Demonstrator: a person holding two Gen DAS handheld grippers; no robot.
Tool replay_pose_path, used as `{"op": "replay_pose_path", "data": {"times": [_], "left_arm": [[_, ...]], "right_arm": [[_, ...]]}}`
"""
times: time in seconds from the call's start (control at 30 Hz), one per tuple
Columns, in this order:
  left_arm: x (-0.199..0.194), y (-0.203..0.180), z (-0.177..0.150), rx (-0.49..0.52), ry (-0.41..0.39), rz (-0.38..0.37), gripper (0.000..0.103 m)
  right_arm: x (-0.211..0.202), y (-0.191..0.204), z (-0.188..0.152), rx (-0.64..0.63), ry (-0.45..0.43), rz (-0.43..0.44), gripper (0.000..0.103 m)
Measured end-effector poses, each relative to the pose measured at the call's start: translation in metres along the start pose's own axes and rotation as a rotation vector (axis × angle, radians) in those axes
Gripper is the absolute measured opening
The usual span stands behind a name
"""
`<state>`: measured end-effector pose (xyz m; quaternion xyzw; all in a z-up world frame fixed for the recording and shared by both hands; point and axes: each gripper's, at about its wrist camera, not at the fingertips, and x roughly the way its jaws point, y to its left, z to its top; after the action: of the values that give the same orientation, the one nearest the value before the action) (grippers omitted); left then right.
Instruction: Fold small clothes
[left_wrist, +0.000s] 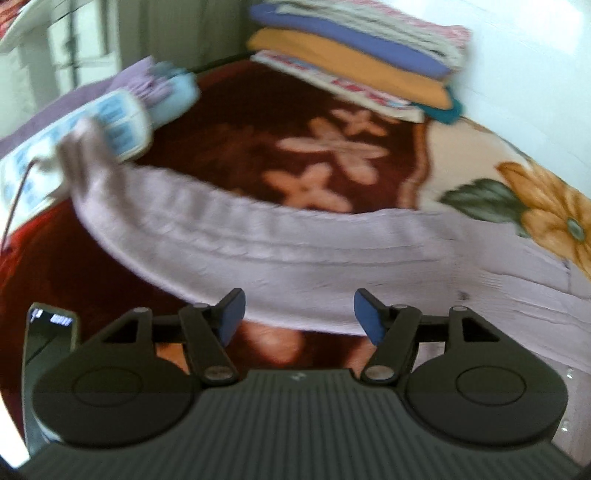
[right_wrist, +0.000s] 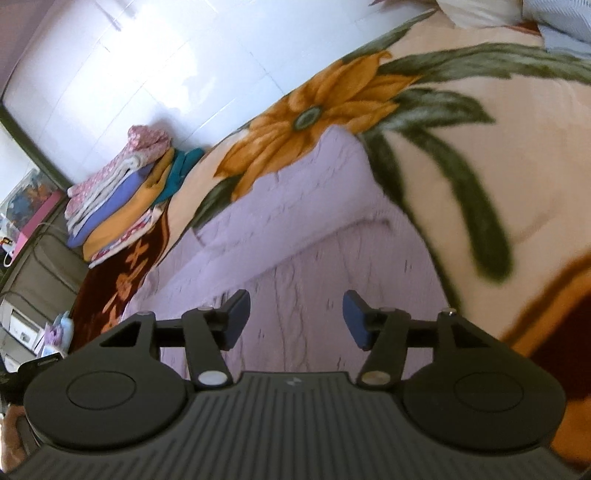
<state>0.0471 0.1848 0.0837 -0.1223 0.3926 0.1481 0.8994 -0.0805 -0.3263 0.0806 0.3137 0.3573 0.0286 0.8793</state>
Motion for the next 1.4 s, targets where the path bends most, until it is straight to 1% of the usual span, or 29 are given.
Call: {"op": "replay_pose_path", "data": {"times": [0.17,0.2,0.27,0.37,0.53,0.6,0.73,0.8,0.87,0.9,0.93,1.0,1.13,1.3,1.4], "left_arm": [[0.012,0.025,-0.008,-0.105,-0.003,0.026,0.067],[0.014,0.028,-0.010,-0.123,-0.006,0.021,0.067],[0.020,0.035,-0.012,-0.177,-0.022,-0.017,0.067],[0.030,0.047,-0.013,-0.278,-0.038,-0.066,0.067],[0.047,0.063,-0.013,-0.411,-0.084,-0.082,0.067],[0.051,0.065,-0.010,-0.436,-0.109,-0.088,0.069],[0.058,0.063,0.002,-0.402,-0.168,-0.113,0.070],[0.061,0.064,0.005,-0.390,-0.197,-0.122,0.069],[0.059,0.065,0.007,-0.359,-0.231,-0.134,0.045],[0.055,0.063,0.009,-0.317,-0.247,-0.123,0.019],[0.053,0.062,0.011,-0.288,-0.258,-0.117,0.012],[0.040,0.060,0.015,-0.254,-0.298,-0.136,0.013],[0.015,0.054,0.023,-0.229,-0.364,-0.208,0.013],[-0.016,0.026,0.032,-0.188,-0.440,-0.300,0.012],[-0.031,0.004,0.033,-0.142,-0.473,-0.370,0.012]], "right_arm": [[0.007,-0.001,-0.020,-0.008,0.041,-0.021,0.064],[0.009,-0.001,-0.024,-0.015,0.048,-0.031,0.064],[0.014,-0.001,-0.029,-0.023,0.056,-0.046,0.064],[0.021,-0.005,-0.034,-0.011,0.065,-0.048,0.064],[0.024,-0.004,-0.036,-0.031,0.054,-0.054,0.064],[0.025,-0.005,-0.035,-0.038,0.053,-0.056,0.064],[0.026,-0.005,-0.035,-0.037,0.050,-0.057,0.064],[0.026,-0.005,-0.034,-0.032,0.046,-0.059,0.064],[0.024,-0.004,-0.032,-0.025,0.035,-0.054,0.064],[0.023,-0.004,-0.031,-0.025,0.029,-0.050,0.064],[0.022,-0.003,-0.029,-0.028,0.021,-0.046,0.064],[0.020,-0.002,-0.026,-0.035,0.011,-0.039,0.064],[0.018,-0.002,-0.020,-0.029,0.000,-0.028,0.064],[0.014,-0.005,-0.019,-0.012,-0.008,-0.024,0.064],[0.010,-0.008,-0.019,-0.004,-0.020,-0.027,0.064]]}}
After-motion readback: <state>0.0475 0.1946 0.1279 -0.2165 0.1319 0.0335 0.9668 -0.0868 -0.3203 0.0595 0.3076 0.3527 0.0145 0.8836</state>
